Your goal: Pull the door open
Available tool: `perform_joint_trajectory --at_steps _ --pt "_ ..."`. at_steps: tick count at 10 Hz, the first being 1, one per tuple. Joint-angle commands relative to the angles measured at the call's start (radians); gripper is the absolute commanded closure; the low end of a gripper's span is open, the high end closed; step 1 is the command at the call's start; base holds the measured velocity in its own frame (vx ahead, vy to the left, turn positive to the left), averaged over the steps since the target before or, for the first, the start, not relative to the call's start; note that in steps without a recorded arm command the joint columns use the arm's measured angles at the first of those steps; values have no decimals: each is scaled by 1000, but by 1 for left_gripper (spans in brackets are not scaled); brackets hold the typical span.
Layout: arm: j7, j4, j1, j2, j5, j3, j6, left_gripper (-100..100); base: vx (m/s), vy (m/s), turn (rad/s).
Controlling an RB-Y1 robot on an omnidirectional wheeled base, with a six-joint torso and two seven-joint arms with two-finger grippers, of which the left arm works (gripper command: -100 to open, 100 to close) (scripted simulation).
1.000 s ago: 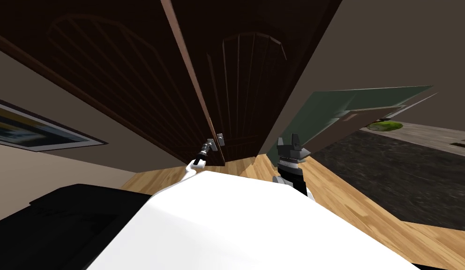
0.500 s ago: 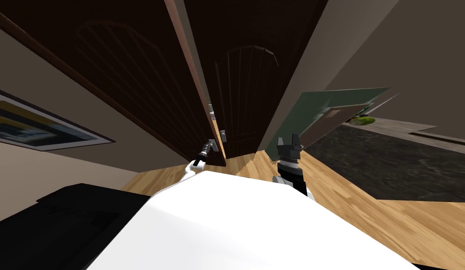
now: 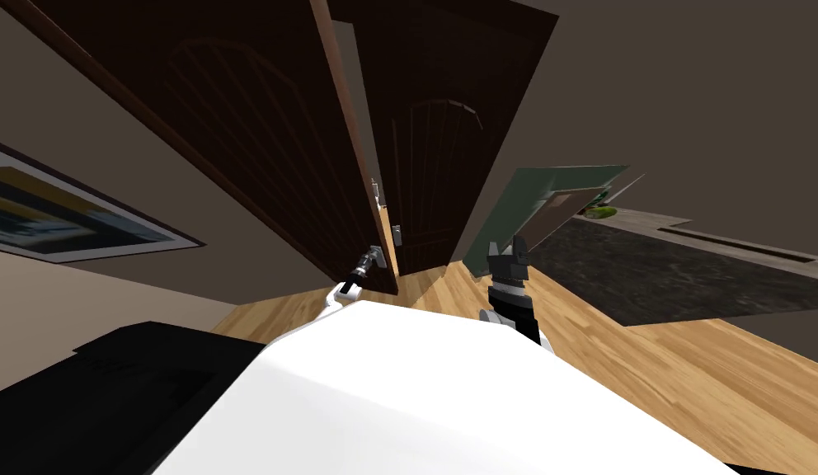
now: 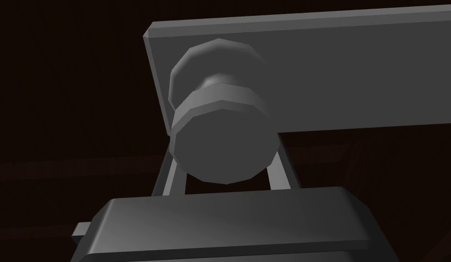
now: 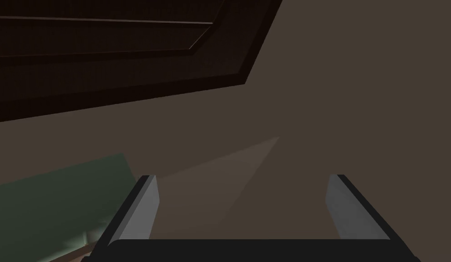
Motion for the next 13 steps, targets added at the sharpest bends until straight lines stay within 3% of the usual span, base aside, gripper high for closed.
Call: perform_joint_trajectory --at_steps 1,8,9,13 --pt "19 -11 21 25 1 -16 -24 100 -173 61 -141" --pt "101 -58 110 129 5 -84 -128 100 -226 105 -150" --pt "88 -45 96 120 5 -68 -116 100 -95 54 -12" --pt "128 -43 129 168 2 -97 -178 100 -205 86 -145"
